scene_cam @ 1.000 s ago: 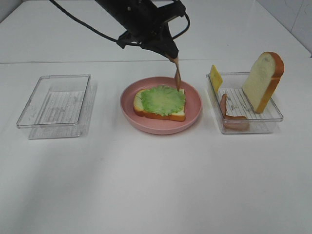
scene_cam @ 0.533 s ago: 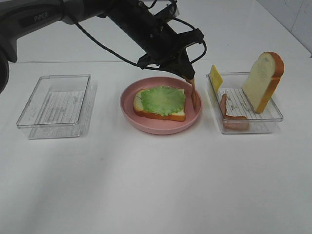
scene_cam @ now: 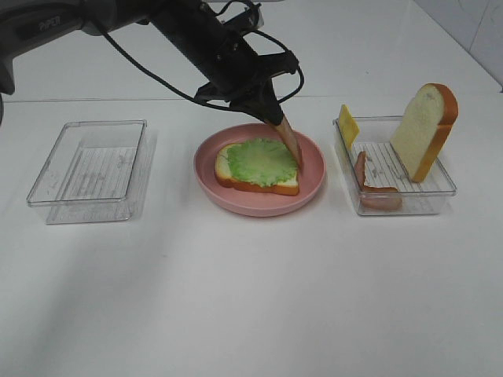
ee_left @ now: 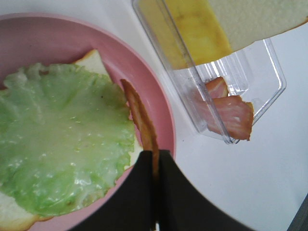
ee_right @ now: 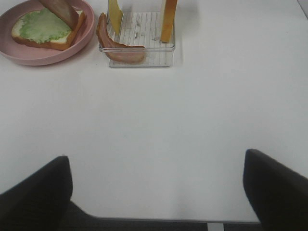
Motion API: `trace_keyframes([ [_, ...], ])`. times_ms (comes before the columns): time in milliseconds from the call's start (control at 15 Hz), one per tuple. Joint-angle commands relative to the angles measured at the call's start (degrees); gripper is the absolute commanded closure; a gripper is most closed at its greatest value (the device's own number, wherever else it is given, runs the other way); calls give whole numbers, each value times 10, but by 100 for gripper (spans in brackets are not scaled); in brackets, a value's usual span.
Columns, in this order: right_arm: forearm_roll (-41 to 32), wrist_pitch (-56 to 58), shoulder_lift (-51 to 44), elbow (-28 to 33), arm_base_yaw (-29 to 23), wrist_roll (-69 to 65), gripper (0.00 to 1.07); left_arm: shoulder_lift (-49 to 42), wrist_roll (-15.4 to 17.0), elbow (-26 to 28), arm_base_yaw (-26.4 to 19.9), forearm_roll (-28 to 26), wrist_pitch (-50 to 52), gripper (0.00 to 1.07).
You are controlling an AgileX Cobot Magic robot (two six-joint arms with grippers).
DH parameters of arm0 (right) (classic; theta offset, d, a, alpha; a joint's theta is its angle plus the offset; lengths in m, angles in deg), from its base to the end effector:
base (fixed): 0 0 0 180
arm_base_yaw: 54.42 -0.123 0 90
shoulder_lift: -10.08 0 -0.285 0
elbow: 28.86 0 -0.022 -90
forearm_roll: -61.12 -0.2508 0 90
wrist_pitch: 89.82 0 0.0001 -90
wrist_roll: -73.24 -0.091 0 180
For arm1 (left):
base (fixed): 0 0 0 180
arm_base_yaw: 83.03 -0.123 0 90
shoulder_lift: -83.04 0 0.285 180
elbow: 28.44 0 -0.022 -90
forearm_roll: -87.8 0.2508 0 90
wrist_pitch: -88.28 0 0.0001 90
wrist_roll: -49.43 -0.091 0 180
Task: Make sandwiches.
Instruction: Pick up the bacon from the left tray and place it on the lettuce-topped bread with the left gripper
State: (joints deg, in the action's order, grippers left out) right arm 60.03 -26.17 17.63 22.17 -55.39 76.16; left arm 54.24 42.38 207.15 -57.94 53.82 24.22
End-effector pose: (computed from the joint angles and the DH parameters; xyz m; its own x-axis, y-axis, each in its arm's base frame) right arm -0.0031 0.0015 0.2614 -0.5314 -0.0515 -0.8456 -0.0540 0.9982 -0.0269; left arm 0.4646 -0.2680 0.1862 -0.9020 0.2668 -0.3393 0.4160 0.7471 -0.5185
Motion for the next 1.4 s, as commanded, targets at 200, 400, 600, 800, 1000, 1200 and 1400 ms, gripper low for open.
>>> trace_keyframes([
  [200, -3, -4, -16, 2, 3, 6, 13, 13, -3, 3, -8, 20, -29, 107],
  [400, -3, -4, -16, 2, 3, 6, 13, 13, 26, 3, -8, 98, -23, 107],
  [600, -3, -4, -16, 2, 3, 6, 13, 13, 33, 3, -7, 120, -23, 107],
  [800, -3, -4, -16, 2, 3, 6, 13, 13, 50, 3, -7, 123, -13, 107],
  [1000, -3, -4, -16, 2, 3, 6, 13, 13, 48, 3, -7, 127, -9, 83],
  [1200, -3, -4, -16, 2, 3, 6, 13, 11, 62, 28, -6, 174, -35, 5],
  [1400, -3, -4, -16, 2, 3, 6, 13, 11, 61, 108, -6, 197, -97, 5],
])
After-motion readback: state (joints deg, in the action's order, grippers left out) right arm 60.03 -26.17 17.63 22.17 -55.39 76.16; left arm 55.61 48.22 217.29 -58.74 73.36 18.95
